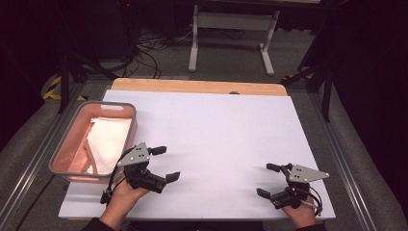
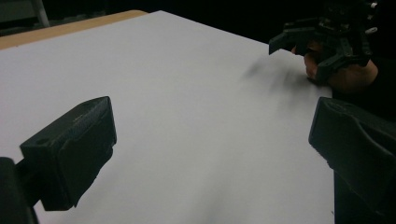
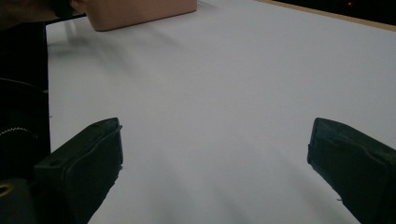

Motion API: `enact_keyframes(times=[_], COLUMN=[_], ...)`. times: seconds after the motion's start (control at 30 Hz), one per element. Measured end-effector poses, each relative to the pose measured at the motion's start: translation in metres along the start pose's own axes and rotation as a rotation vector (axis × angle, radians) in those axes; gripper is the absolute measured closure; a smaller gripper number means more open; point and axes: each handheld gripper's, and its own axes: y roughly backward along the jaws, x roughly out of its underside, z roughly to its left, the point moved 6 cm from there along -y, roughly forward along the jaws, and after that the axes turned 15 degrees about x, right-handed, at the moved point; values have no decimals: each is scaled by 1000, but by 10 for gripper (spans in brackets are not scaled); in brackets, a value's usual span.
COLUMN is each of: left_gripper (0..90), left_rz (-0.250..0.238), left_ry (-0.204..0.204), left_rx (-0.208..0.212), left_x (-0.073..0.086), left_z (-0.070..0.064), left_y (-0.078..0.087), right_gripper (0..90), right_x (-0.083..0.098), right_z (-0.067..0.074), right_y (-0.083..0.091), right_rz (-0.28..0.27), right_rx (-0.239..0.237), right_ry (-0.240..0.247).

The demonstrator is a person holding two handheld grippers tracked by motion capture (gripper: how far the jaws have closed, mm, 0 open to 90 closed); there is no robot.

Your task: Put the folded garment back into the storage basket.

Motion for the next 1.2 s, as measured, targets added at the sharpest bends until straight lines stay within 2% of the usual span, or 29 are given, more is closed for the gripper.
enact_keyframes(times=[0.27, 0.4, 0.63, 0.67, 0.77, 0.8, 0.87, 1.07, 1.13, 1.2], left_gripper=[19, 20, 21, 23, 27, 27, 27, 25, 22, 12], left_rz=[2, 11, 31, 34, 38, 39, 27, 52, 46, 39], left_ry=[9, 31, 16, 5, 26, 30, 11, 5, 7, 29], left_rx=[-24, -28, -45, -60, -61, -75, -80, -87, -92, -93], left_x=[15, 25, 39, 42, 50, 50, 49, 50, 49, 49], left_z=[4, 8, 8, 8, 10, 11, 10, 11, 11, 11], left_y=[-5, -8, -12, -12, -13, -13, -12, -15, -15, -16], right_gripper=[39, 39, 39, 39, 39, 38, 39, 38, 38, 38], right_x=[0, 0, 1, 1, 1, 2, 2, 2, 2, 2], right_z=[0, 0, 0, 0, 0, 0, 0, 0, 0, 0], right_y=[0, 0, 0, -1, -1, -1, -1, -1, -1, -1], right_rz=[-2, -1, 1, 3, 6, 6, 5, 4, 4, 5], right_rx=[-2, -2, -2, -2, -4, -6, -7, -7, -8, -9], right_ry=[1, 0, 0, -1, -2, -3, -2, -3, -3, -3])
